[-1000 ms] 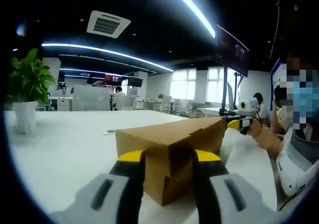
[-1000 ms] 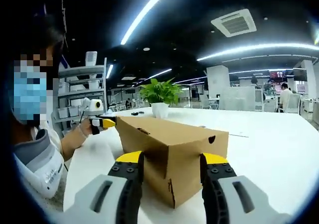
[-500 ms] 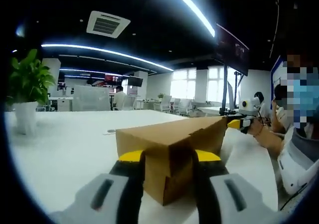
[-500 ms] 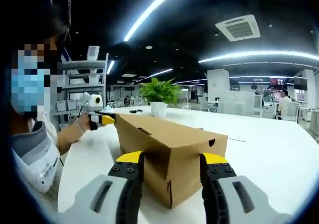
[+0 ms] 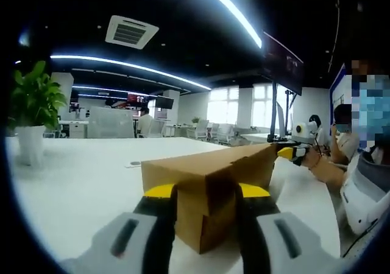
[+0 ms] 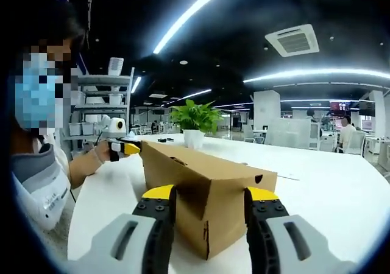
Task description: Operate the shoe box by opening the lid, removing the specified soft item, and placing it in the target area until the item is outside and the box remains undamaged.
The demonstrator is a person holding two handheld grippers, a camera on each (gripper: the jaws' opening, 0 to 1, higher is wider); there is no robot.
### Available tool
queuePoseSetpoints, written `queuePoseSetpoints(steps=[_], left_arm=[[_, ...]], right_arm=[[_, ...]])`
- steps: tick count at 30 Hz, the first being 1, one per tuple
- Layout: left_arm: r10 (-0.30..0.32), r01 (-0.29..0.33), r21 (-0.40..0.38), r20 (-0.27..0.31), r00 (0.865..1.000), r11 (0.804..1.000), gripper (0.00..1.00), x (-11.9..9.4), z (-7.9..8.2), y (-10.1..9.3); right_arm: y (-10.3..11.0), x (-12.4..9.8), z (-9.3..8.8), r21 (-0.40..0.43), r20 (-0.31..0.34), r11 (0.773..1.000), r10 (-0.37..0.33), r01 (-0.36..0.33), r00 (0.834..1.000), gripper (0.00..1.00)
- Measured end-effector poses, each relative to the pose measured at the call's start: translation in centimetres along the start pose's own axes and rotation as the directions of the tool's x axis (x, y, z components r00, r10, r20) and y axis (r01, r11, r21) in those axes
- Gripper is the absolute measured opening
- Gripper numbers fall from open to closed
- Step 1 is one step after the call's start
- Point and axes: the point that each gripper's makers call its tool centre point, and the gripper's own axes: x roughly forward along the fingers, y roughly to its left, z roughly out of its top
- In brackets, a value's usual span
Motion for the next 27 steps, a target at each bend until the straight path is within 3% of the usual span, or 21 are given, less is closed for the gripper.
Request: queuePoseSetpoints(steps=[15,20,27], left_arm=[[-0.006,0.006,-0.001,0.036,0.999,1.0,0.39,-0.2,0.6,0.4],[-0.009,0.008,0.008,0.051,0.999,1.0,0.4,-0.3,1.2,0.4],[-0.01,0.01,-0.003,0.059,0.998,1.0,0.4,-0.2,2.2,0.7]], right_arm=[[-0.1,0.1,0.7,-0.005,0.058,1.0,0.0,0.0,0.998,0.46],[-0.4,0.1,1.3,0.03,0.087,1.0,0.007,-0.009,0.996,0.46],[-0.5,0.3,2.0,0.04,0.083,0.999,0.009,-0.012,0.997,0.46]])
